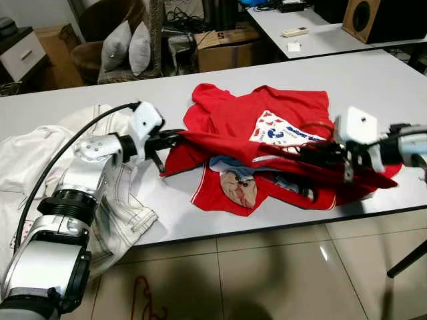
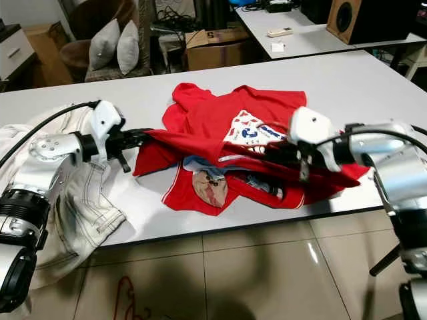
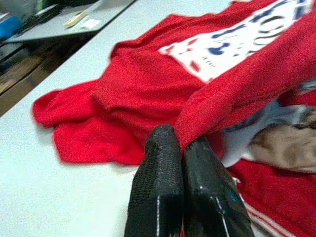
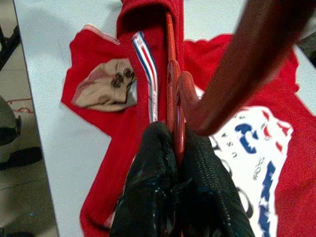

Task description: Hang hanger

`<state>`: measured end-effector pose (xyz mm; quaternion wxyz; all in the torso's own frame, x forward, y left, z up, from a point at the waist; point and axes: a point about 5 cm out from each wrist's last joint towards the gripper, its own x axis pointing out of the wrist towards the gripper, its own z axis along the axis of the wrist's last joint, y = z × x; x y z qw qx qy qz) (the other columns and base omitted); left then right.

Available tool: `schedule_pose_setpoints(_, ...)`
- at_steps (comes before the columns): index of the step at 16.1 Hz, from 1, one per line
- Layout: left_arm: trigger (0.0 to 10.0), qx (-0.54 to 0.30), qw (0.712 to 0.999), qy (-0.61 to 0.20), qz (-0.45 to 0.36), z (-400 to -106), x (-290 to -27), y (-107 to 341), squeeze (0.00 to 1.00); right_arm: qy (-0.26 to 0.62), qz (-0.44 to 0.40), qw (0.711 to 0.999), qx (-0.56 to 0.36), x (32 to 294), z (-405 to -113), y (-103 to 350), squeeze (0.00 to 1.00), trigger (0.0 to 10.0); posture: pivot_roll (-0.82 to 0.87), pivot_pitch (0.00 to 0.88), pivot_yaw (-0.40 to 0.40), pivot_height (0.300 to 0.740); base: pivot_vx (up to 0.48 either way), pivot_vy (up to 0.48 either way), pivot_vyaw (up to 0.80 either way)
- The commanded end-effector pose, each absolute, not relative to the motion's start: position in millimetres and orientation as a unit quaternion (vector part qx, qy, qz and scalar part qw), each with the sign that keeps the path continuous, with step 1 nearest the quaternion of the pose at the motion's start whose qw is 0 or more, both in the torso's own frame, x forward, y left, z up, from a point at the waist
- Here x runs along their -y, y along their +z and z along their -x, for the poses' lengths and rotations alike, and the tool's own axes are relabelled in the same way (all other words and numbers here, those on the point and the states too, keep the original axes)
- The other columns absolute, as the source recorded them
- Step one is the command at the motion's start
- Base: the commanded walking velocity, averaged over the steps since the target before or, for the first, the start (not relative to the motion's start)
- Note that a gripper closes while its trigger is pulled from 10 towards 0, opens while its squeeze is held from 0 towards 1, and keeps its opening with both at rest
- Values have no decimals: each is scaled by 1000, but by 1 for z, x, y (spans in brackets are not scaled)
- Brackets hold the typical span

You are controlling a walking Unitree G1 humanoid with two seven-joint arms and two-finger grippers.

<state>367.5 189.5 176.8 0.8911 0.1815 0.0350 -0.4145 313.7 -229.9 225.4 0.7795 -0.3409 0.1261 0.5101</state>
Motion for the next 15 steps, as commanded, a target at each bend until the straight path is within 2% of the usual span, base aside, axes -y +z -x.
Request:
schedule_pose_setpoints(1,0,-33,902,-385,-191,-371,-200,185,0,511,353,773,-131,232,-313,227,0,0,-83,0,136,740,0,0,0)
schedule_pose_setpoints(3,0,-44,909,-362,-202,-374,-203,183,0,512,349,775,-125,230,-313,228,0,0,-83,0,136,740,0,0,0)
schedule_pose_setpoints(4,2314,-47,913,-345,-213,-376,-203,183,0,514,345,777,-119,229,-313,230,0,0,-83,0,137,740,0,0,0)
schedule_pose_setpoints(5,10000,-44,910,-359,-202,-375,-200,183,0,517,336,779,-112,227,-314,232,0,0,-83,0,136,740,0,0,0)
schedule_pose_setpoints(6,10000,-44,911,-361,-195,-376,-199,183,0,518,333,780,-109,226,-314,233,0,0,-83,0,135,740,0,0,0)
schedule_pose_setpoints(7,10000,-49,912,-360,-190,-377,-197,182,1000,522,326,781,-102,225,-314,236,0,0,-82,0,133,740,0,0,0)
schedule_pose_setpoints(13,10000,-72,931,-297,-199,-383,-209,181,1000,532,312,783,-84,226,-315,252,0,0,-87,0,128,740,0,0,0)
schedule_pose_setpoints(14,10000,-69,933,-292,-197,-383,-212,182,0,525,311,789,-77,228,-318,259,0,0,-87,0,124,740,0,0,0)
schedule_pose_setpoints(15,10000,-66,934,-290,-196,-382,-214,182,0,520,312,792,-72,230,-320,264,0,0,-88,0,121,740,0,0,0)
